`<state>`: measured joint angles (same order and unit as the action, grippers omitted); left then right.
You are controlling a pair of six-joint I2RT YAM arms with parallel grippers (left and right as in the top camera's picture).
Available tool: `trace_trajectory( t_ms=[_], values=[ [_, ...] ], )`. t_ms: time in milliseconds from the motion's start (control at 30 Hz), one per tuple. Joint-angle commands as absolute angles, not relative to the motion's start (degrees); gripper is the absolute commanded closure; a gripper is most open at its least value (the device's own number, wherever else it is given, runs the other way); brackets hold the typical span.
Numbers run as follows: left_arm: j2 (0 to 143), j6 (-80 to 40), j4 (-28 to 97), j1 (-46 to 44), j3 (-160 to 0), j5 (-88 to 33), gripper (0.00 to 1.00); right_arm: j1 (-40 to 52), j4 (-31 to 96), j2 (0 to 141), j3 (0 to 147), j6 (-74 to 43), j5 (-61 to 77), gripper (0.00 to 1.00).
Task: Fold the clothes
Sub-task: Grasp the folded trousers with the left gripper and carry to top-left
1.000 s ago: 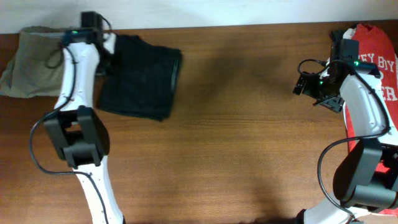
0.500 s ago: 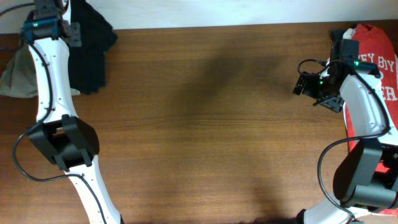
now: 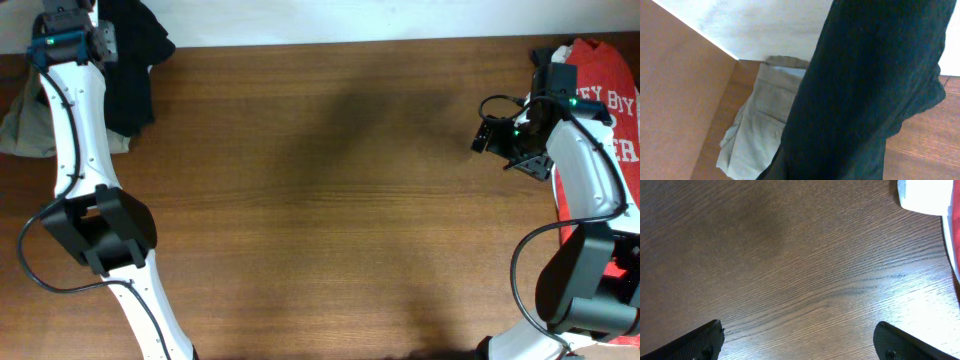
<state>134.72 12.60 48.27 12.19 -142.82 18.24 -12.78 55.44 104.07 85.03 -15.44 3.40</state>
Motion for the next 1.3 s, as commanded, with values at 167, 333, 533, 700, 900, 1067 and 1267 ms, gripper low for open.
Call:
trace_trajectory(
  t_ms=[167, 333, 533, 700, 900, 1067, 1267],
  values=[
    [136.05, 9.74, 47.31, 15.07, -142.58, 19.31, 0.99, -12.84, 55.44, 103.0, 85.73, -15.68, 2.48, 0.01],
    [139.92, 9.74, 46.72, 16.78, -142.1, 19.33, 0.99, -12.84, 55.46, 103.0, 85.73, -15.68, 2.48, 0.01],
    [145.21, 9.74, 42.81, 20.12, -141.75, 19.35, 0.95, -12.84, 55.44, 103.0, 85.73, -15.68, 2.48, 0.01],
    [145.38, 9.96, 39.09, 22.46, -141.75, 19.35, 0.01, -12.84, 55.44, 103.0, 85.73, -15.68, 2.48, 0.01],
    [145.05, 8.54, 40.49, 23.68, -142.12, 18.83, 0.01, -12.84, 55.44, 103.0, 85.73, -15.68, 2.48, 0.01],
    [145.77, 0.91, 48.95, 23.7, -141.88, 15.22, 0.66, -12.84, 55.46, 103.0, 85.73, -15.68, 2.48, 0.01],
    [150.98, 0.82, 52.86, 25.23, -141.47, 16.36, 0.75, -12.84, 55.46, 103.0, 85.73, -15.68, 2.48, 0.01]
  ],
)
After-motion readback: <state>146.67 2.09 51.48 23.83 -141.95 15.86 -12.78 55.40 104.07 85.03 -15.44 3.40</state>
